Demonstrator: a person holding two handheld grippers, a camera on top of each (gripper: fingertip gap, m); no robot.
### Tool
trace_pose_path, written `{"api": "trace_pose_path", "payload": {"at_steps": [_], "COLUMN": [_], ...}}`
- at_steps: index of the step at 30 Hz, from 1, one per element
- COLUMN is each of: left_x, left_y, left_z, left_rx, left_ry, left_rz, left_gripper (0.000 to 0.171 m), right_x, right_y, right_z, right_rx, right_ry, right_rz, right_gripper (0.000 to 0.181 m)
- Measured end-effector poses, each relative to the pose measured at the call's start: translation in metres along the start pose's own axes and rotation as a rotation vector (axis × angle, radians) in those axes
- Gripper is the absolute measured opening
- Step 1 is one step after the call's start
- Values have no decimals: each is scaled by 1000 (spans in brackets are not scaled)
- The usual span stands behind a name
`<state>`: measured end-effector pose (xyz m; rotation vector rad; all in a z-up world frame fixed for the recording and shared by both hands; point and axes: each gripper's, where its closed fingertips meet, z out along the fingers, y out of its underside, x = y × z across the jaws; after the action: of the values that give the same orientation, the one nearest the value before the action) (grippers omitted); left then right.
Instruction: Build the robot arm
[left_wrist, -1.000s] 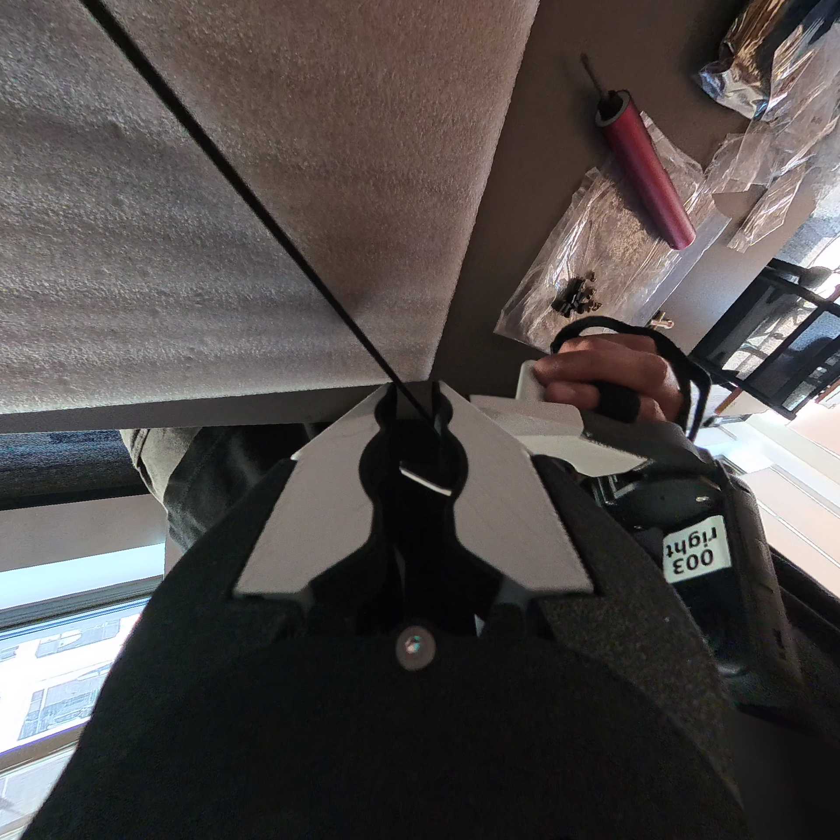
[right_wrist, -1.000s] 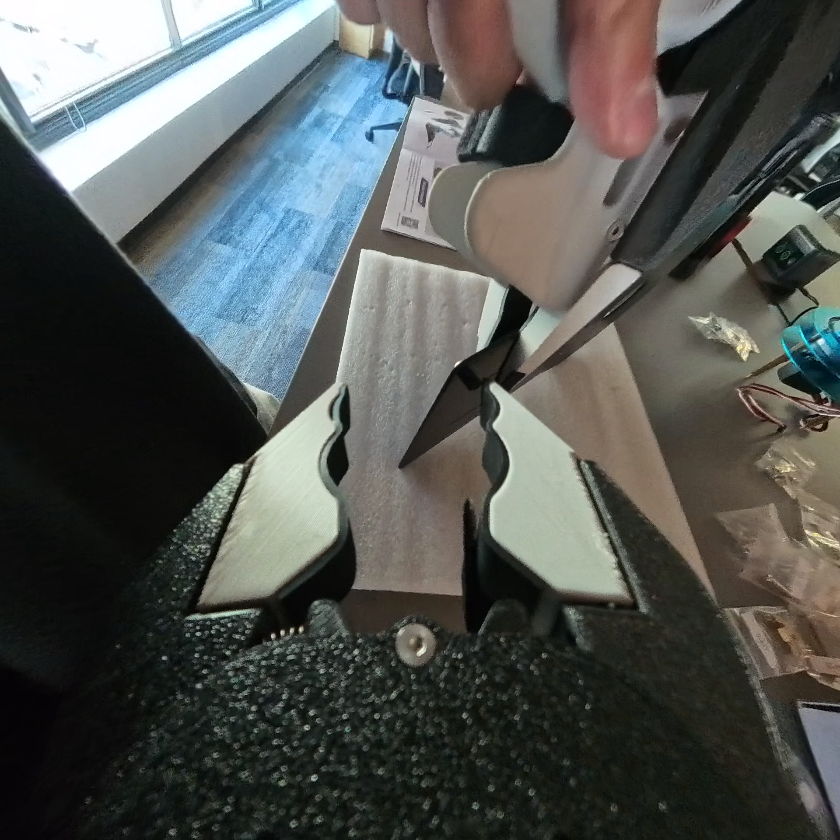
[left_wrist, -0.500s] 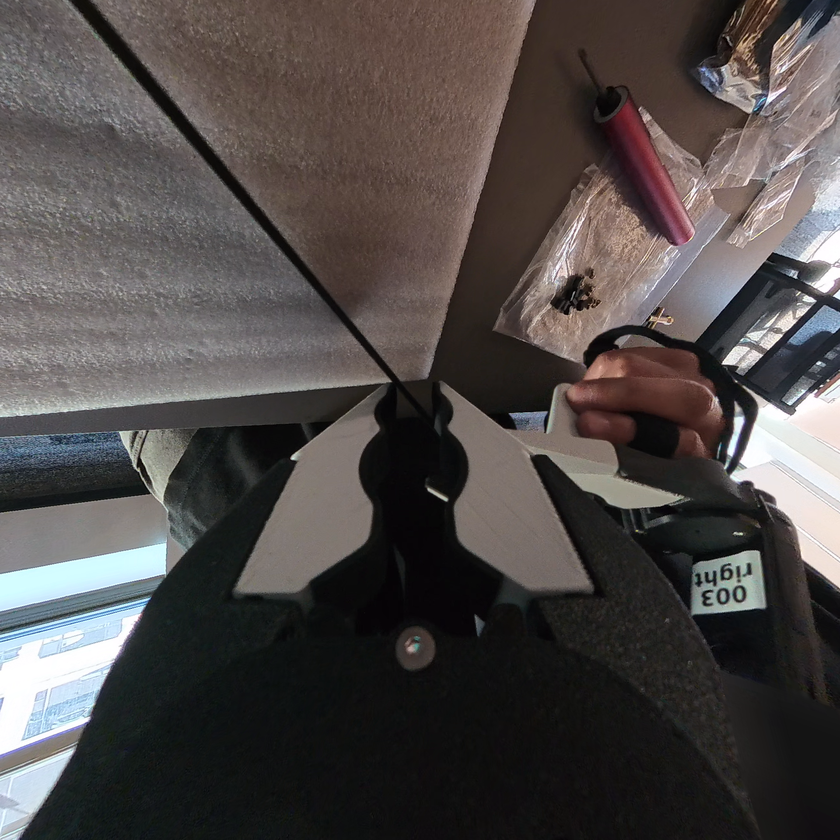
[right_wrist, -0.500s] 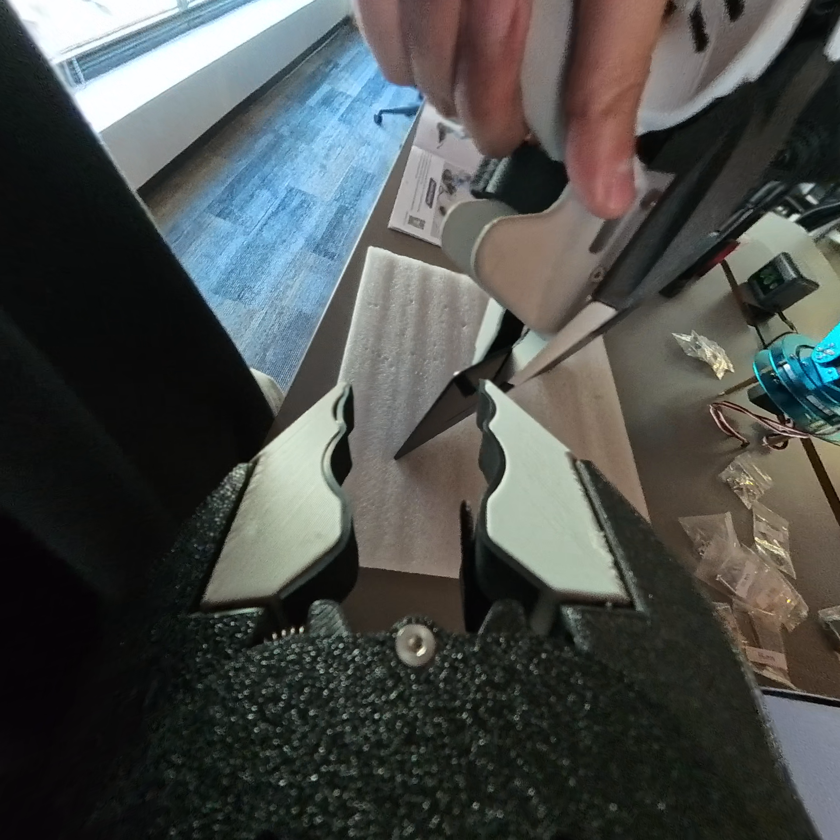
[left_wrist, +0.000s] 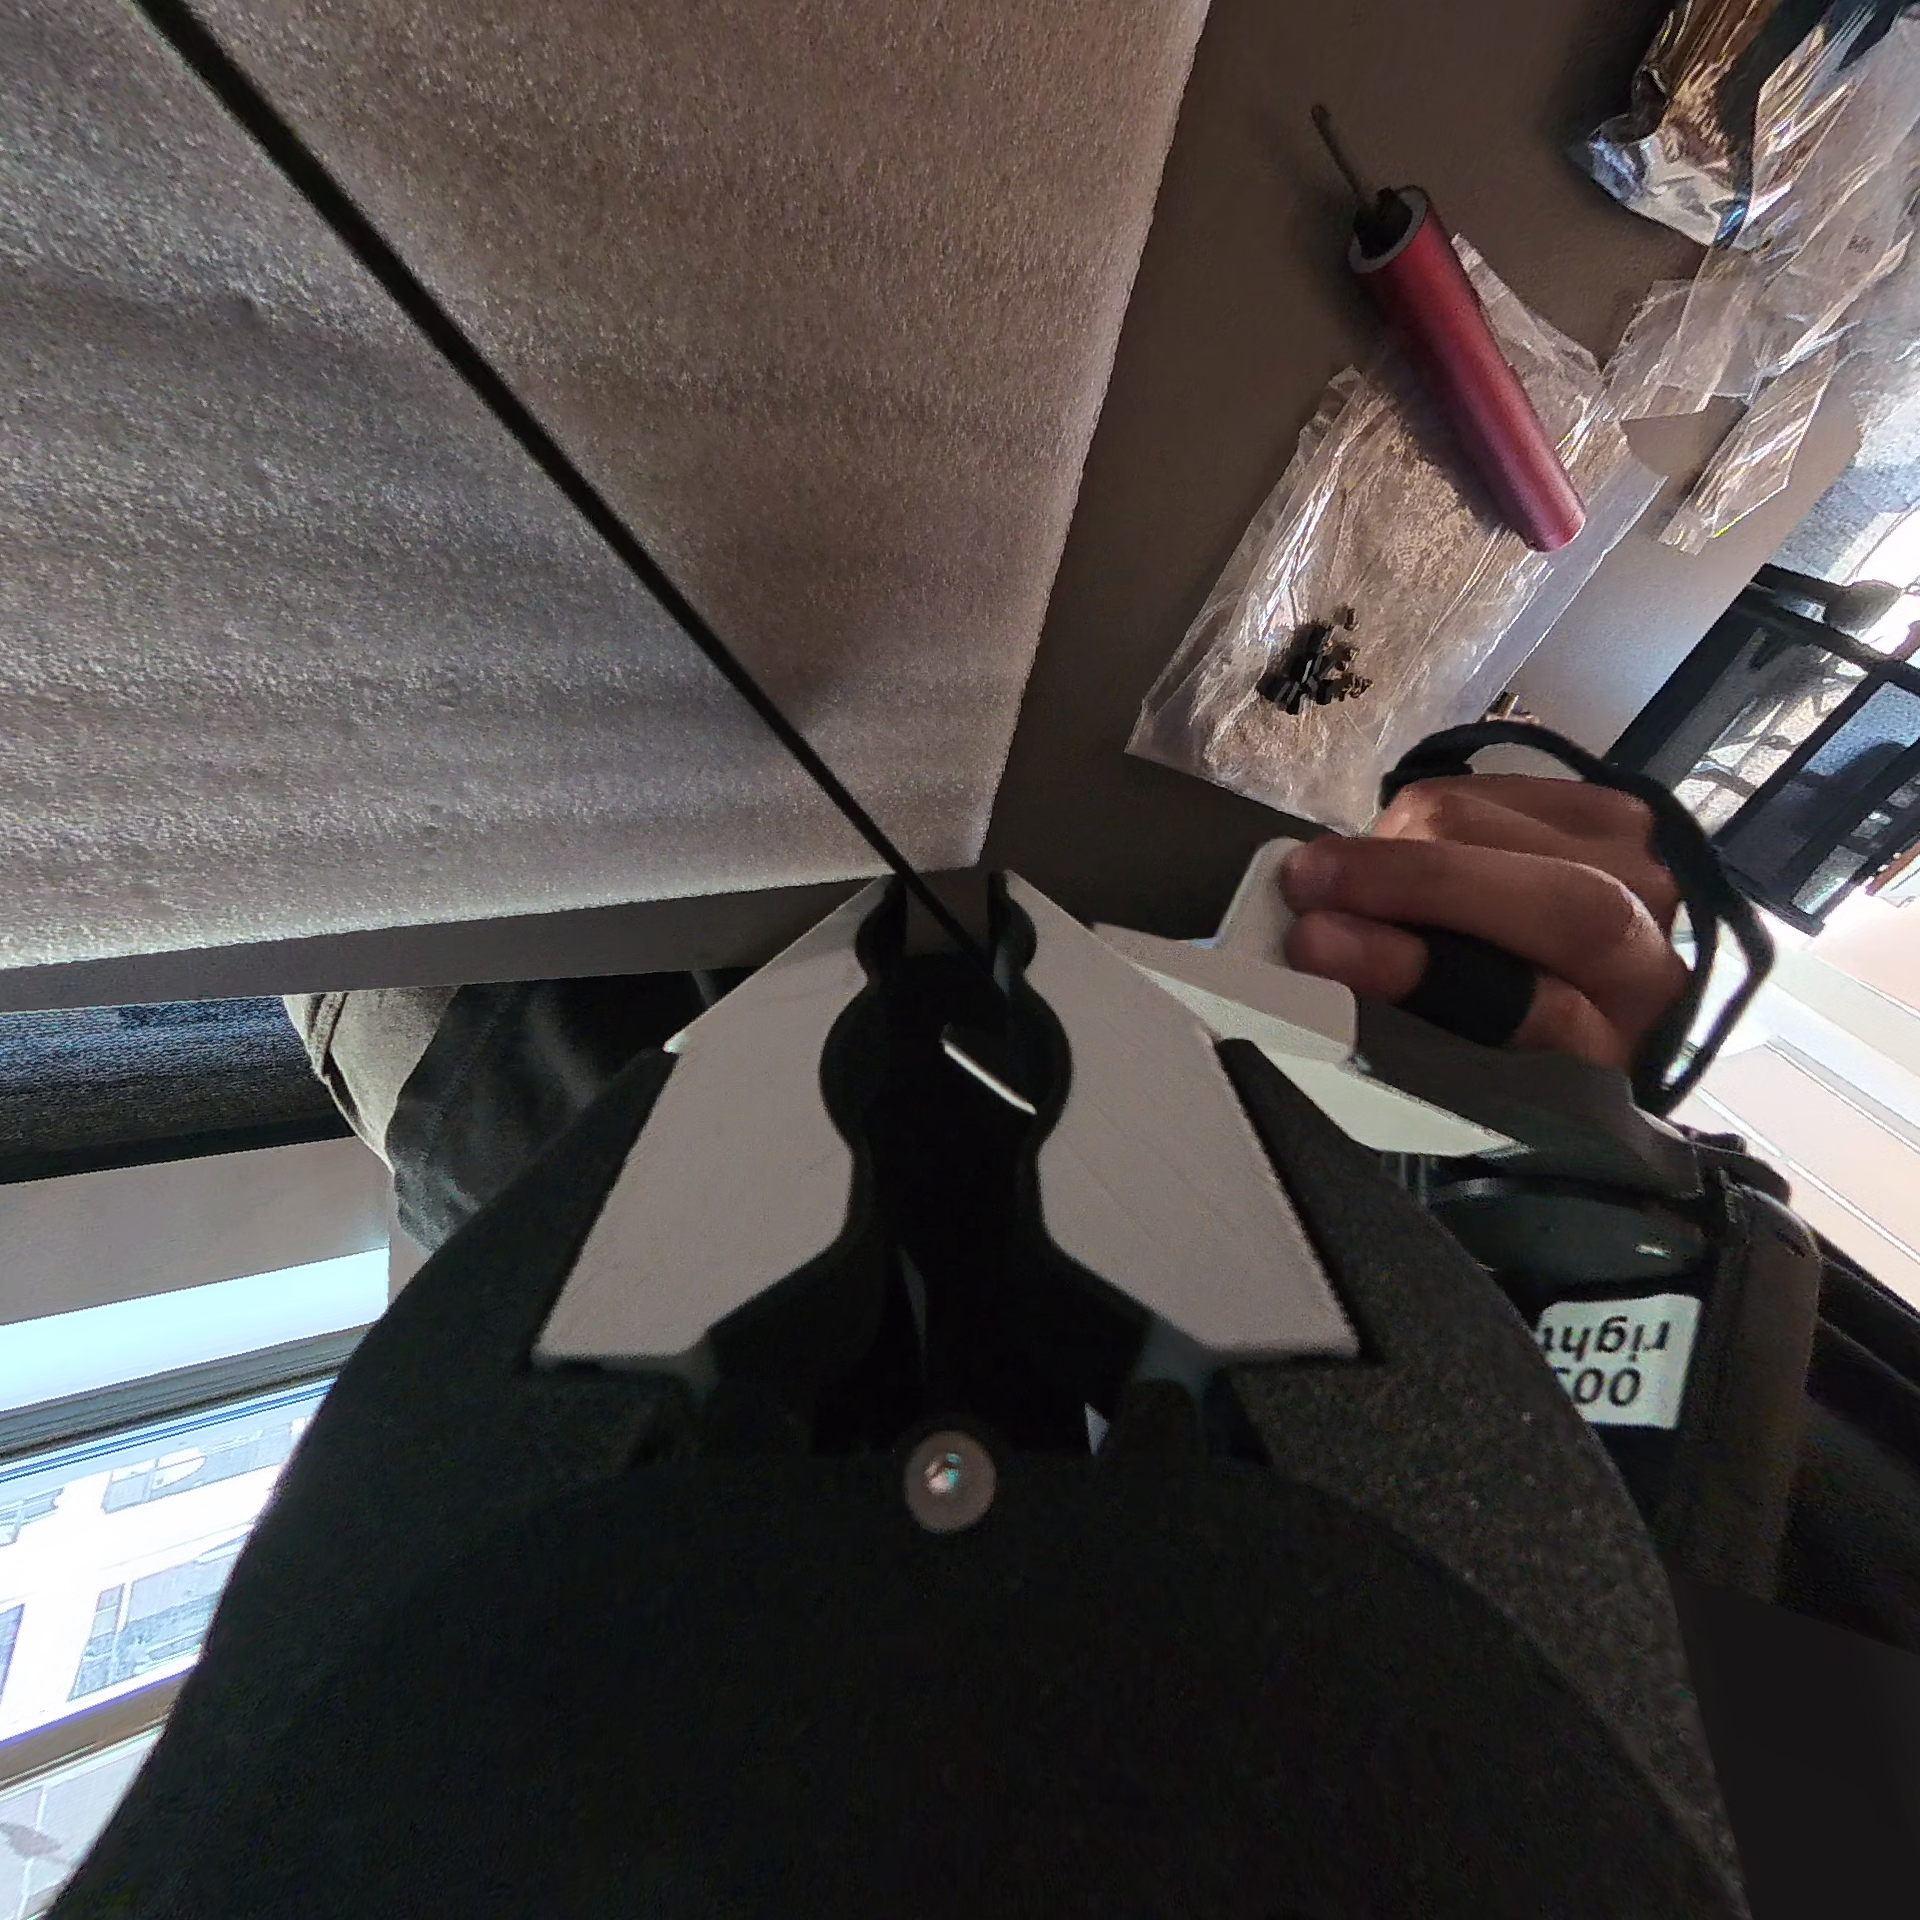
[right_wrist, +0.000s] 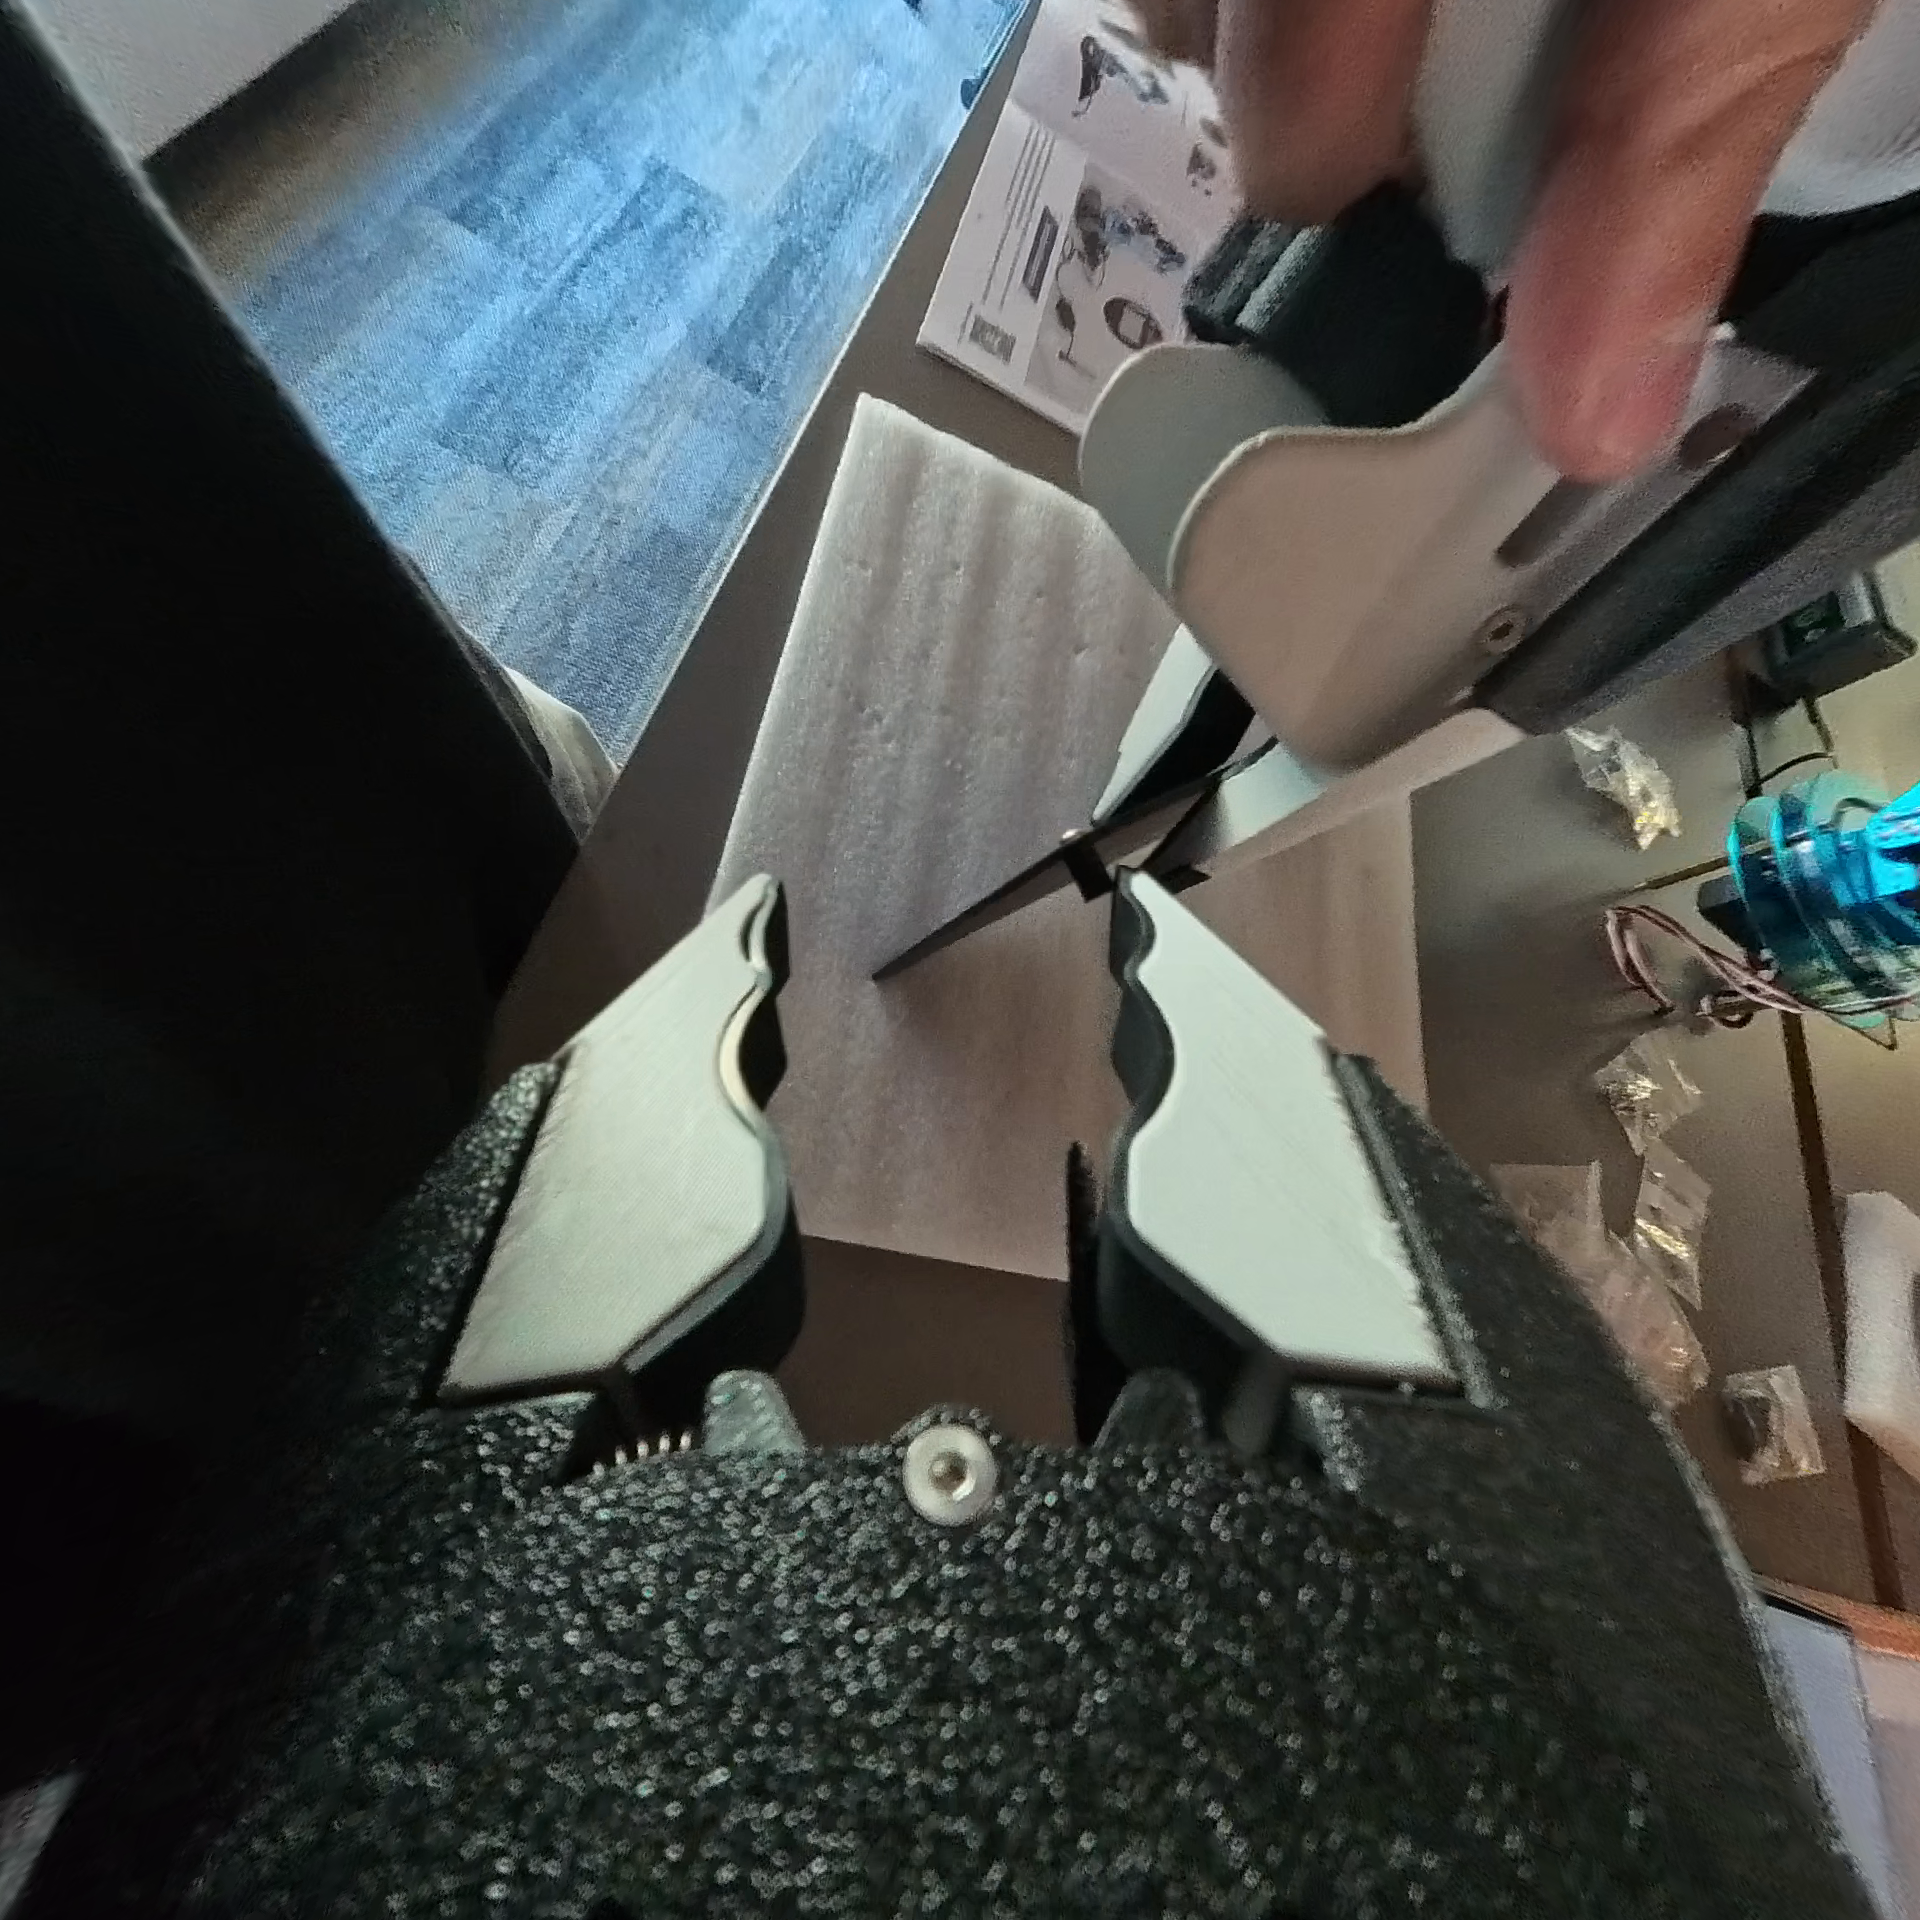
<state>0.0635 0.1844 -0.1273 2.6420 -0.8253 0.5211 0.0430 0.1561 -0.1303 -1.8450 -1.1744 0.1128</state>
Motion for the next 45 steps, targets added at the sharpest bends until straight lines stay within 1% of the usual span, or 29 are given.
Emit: {"api": "trace_pose_path", "payload": {"at_steps": [2,4,5,8,11,14,15,18,21,24,25,28,30,32,35,37,40,42,43,45], "left_x": [0,0,0,0,1,1,1,1,0,0,0,-2,-2,-2,0,-1,-2,-1,0,1], "left_y": [0,0,0,0,0,0,-1,0,0,0,1,1,2,1,0,1,1,1,0,0], "left_z": [0,0,0,0,0,0,0,1,0,0,0,0,-1,-1,0,1,0,0,1,1], "left_rx": [-3,-4,-3,-5,-5,-4,-3,-4,-3,-3,-2,-2,-1,-2,2,-4,-5,-3,-2,0], "left_ry": [-1,-1,-2,-4,-4,-4,-3,-6,-4,0,0,-8,2,8,8,-2,-5,-1,-2,-3], "left_rz": [4,6,8,8,10,13,12,9,12,10,8,8,9,4,15,15,18,25,30,38], "left_gripper": [15,15,14,15,15,15,15,15,15,15,15,13,14,14,15,14,14,15,15,15], "right_x": [4,3,0,-5,1,0,-3,-6,-3,-3,-5,-7,-4,1,-4,-8,-6,-6,-5,-4], "right_y": [-5,-10,-10,1,2,-10,-10,-2,3,-5,-5,6,5,4,-7,-6,-6,2,4,2], "right_z": [-10,-19,-18,-2,-6,-21,-20,-4,-3,-17,-16,1,-1,-11,-22,-16,-14,-10,-11,-19], "right_rx": [16,40,34,-27,-38,6,-2,-55,-95,-67,-75,-128,-133,-141,-110,-121,-128,-177,-195,-188], "right_ry": [15,-6,-18,-34,-16,-30,-43,-53,-54,-74,-90,-100,-95,-75,-101,-99,-99,-102,-93,-97], "right_rz": [-8,4,3,-21,-35,-32,-37,-61,-86,-86,-85,-109,-133,-143,-144,-168,-178,-194,-214,-216], "right_gripper": [58,55,55,66,63,56,56,68,66,59,60,69,65,63,57,62,59,67,67,62]}}
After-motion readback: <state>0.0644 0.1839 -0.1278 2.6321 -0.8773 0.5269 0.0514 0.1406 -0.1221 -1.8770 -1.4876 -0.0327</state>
